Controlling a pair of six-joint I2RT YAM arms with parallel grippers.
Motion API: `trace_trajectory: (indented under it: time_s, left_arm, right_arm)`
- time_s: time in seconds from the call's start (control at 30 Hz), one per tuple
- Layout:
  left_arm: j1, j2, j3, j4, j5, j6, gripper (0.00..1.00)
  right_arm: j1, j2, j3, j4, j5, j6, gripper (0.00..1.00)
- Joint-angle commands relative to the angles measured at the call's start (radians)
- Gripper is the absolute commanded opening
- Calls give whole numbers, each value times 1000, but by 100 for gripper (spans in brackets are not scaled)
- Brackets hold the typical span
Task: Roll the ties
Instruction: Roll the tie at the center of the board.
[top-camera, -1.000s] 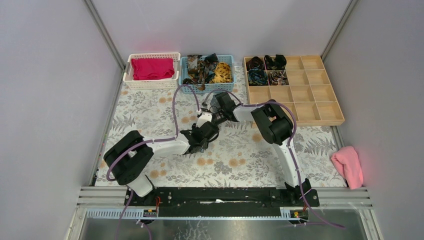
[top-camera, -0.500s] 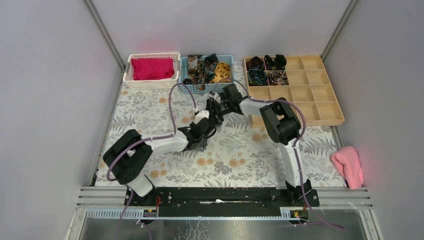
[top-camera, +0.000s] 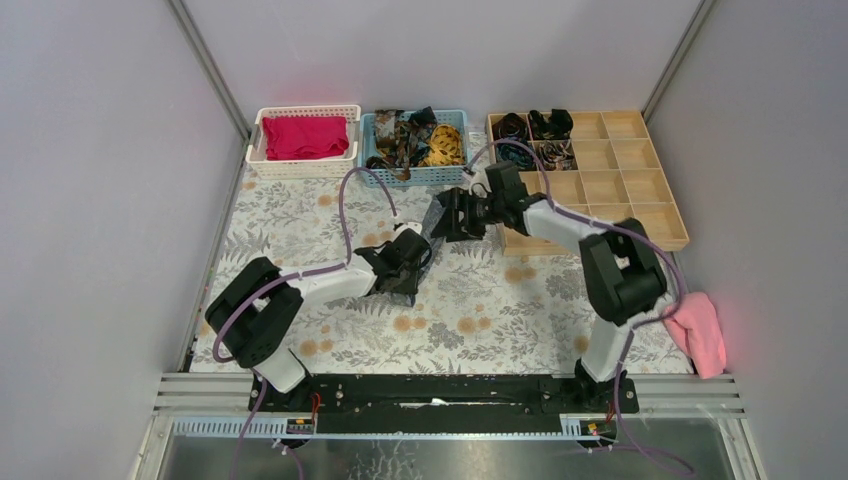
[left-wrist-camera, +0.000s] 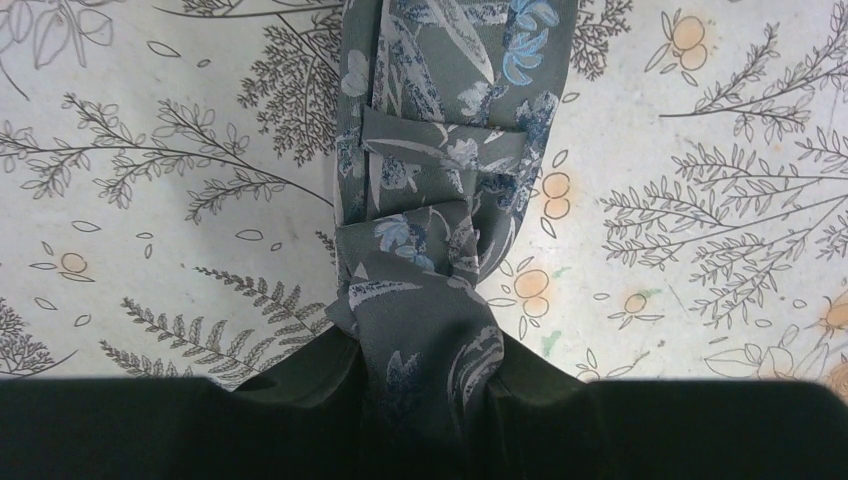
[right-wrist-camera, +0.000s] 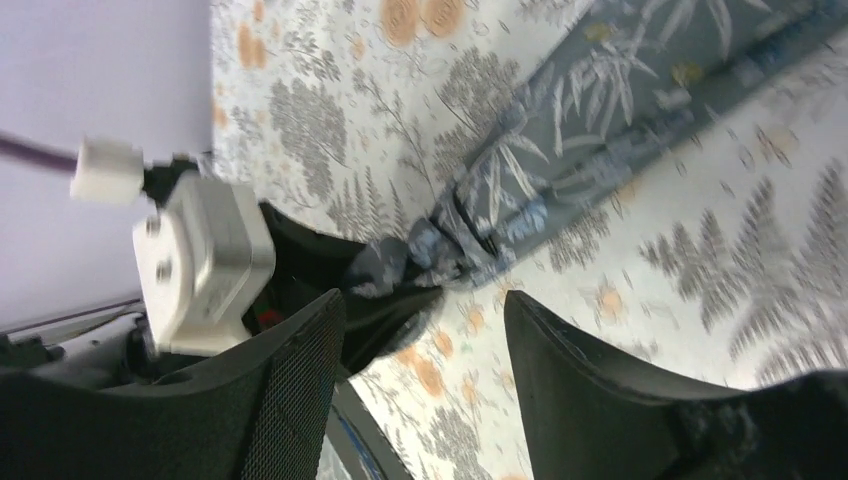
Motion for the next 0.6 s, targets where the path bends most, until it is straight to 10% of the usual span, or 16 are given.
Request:
trace_trajectory:
  time_s: [0.0,0.27,0.57]
  left_arm:
    - [-11,38,-56,-120,123,-8,37]
    - [-57,59,-25,-133,58,1,41]
    - [-153,66,39,-185,-3,0,60]
  right_arm:
    - [16,-225,-121,-53,233,-105,66]
    - [244,-545,-286,-264,861,-260,62]
    - [401,-707,-369,-357,1179,-280,50]
